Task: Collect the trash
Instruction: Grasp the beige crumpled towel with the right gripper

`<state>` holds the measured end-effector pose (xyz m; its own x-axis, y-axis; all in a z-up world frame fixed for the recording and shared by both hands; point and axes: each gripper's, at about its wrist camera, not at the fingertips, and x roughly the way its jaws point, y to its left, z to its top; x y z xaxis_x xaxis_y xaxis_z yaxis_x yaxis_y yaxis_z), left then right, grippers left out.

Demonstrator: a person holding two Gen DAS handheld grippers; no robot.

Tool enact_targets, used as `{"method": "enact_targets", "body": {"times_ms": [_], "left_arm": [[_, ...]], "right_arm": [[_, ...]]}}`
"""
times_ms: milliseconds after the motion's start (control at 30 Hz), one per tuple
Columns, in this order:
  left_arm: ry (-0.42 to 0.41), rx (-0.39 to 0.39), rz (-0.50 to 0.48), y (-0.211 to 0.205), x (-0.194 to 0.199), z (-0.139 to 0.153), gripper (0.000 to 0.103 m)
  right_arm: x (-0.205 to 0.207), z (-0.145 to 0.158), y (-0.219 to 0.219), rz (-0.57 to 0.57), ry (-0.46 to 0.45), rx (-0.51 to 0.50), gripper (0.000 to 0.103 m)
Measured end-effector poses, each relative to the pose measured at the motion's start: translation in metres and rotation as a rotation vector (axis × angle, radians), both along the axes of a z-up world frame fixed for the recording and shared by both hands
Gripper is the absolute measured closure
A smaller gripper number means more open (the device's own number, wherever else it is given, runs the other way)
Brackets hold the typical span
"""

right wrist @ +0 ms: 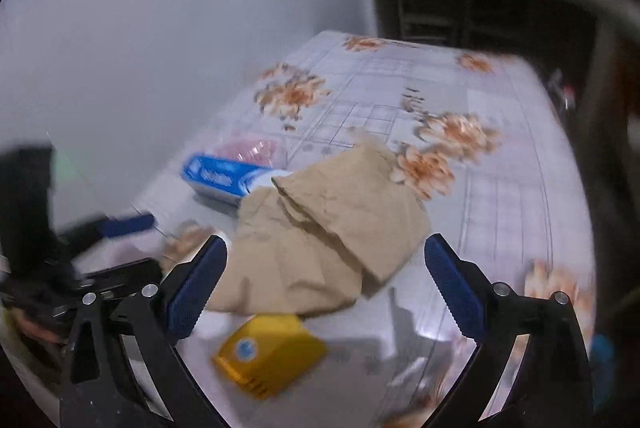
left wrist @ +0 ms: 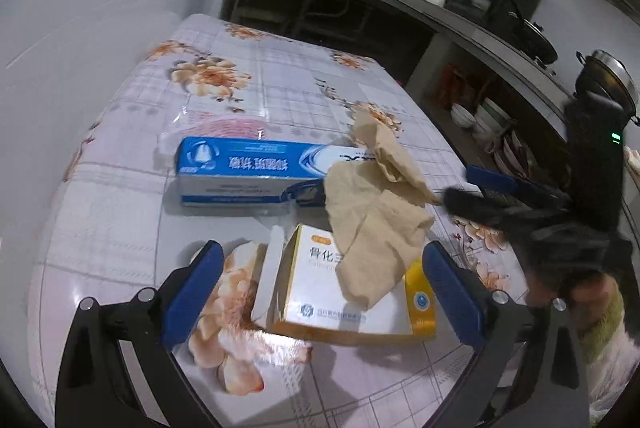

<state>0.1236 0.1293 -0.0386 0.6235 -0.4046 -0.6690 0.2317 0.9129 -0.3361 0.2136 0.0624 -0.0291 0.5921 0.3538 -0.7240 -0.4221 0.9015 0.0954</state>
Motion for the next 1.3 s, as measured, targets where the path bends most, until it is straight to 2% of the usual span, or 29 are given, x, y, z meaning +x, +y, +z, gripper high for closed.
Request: {"method": "enact_targets", "body": {"times_ms": [100,133,267,333,400,433,467,533,600,833,900,1000,1100,1200,1233,1300], "left_arm": [[-0.012,-0.006,-0.003,0.0,0.005,-0.006,0.007],[-0.007,0.0,-0.002,-0.001,0.007,-0.009,0.011],[0.019,0.006,-0.006,0.001,0.01,-0.02,0.02],[0.034,-0.01,-0.014,0.003,0.01,-0.025,0.023],[0.05,-0.033,-0.019,0.007,0.011,-0.029,0.025],[0.057,-0.042,-0.021,0.009,0.01,-0.031,0.028],[0.064,-0.052,-0.022,0.011,0.011,-0.033,0.03],[0.068,-0.063,-0.026,0.014,0.011,-0.035,0.033],[0.063,-0.064,-0.027,0.016,0.01,-0.035,0.035],[0.067,-0.009,-0.034,0.009,0.01,-0.041,0.045],[0.065,-0.016,-0.036,0.009,0.008,-0.041,0.046],[0.048,-0.018,-0.039,0.008,0.005,-0.037,0.047],[0.01,-0.02,-0.05,0.006,0.0,-0.027,0.047],[-0.026,-0.034,-0.081,0.001,-0.005,-0.017,0.047],[-0.041,-0.044,-0.105,-0.003,-0.007,-0.012,0.047],[-0.067,-0.069,-0.163,-0.014,-0.014,-0.005,0.047]], "right_arm": [[0.011,-0.013,0.015,0.029,0.015,-0.086,0.011],[0.017,-0.021,0.018,0.035,0.035,-0.101,0.013],[0.026,-0.043,0.019,0.001,0.119,-0.161,0.037],[0.024,-0.047,0.016,-0.013,0.146,-0.153,0.047],[0.023,-0.051,0.012,-0.031,0.166,-0.146,0.068],[0.023,-0.051,0.009,-0.046,0.175,-0.144,0.072],[0.022,-0.052,0.008,-0.056,0.181,-0.139,0.083],[0.021,-0.05,0.001,-0.082,0.2,-0.112,0.093],[0.018,-0.048,-0.005,-0.106,0.205,-0.092,0.097],[0.0,-0.034,-0.042,-0.224,0.207,0.0,0.099],[-0.005,-0.03,-0.054,-0.258,0.213,0.032,0.1],[-0.015,-0.026,-0.073,-0.29,0.242,0.131,0.1],[-0.025,-0.027,-0.092,-0.289,0.322,0.296,0.1],[-0.035,-0.038,-0.109,-0.258,0.453,0.523,0.1],[-0.04,-0.046,-0.114,-0.243,0.522,0.631,0.1],[-0.047,-0.056,-0.12,-0.235,0.595,0.738,0.1]]}}
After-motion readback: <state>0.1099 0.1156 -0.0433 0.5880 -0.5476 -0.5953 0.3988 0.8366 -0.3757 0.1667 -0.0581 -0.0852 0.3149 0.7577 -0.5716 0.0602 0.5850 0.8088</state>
